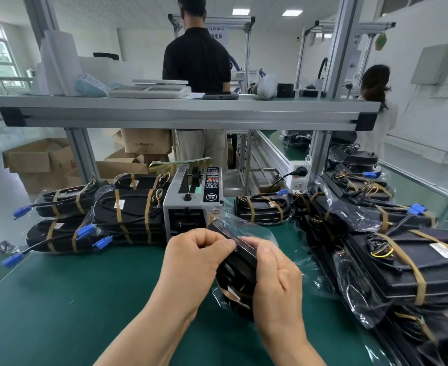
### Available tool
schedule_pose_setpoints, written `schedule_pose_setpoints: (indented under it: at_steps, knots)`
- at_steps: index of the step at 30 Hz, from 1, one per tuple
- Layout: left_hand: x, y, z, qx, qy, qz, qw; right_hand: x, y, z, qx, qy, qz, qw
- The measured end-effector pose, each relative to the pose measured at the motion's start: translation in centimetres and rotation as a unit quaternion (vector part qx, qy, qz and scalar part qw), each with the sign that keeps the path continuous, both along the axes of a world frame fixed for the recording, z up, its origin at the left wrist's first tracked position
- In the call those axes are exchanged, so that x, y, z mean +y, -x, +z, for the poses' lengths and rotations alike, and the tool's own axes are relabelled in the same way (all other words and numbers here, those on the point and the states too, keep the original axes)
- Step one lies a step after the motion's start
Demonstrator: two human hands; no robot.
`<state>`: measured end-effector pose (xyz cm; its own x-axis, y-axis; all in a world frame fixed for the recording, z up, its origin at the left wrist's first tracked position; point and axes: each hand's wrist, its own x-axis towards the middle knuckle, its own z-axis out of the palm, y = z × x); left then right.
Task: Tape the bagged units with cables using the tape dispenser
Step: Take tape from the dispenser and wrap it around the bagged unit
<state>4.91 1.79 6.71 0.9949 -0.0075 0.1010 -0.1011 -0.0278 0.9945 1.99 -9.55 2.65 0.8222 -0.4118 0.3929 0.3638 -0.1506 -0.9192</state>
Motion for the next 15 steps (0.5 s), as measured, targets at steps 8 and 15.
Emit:
schedule_pose_setpoints:
  at_steps: [8,15]
  knots:
    - [-0.29,0.35,0.05,-0.013,-0.037,0.027,0.999,0.15,-0.09,-0.06,-0.002,0.019,-0.013,1.000]
    - [-0.11,0.41,-0.65,-0.017,-0.063,0.055,0.996,0.28,-0.14,-0.22,-0.005,0.024,-0.007,1.000]
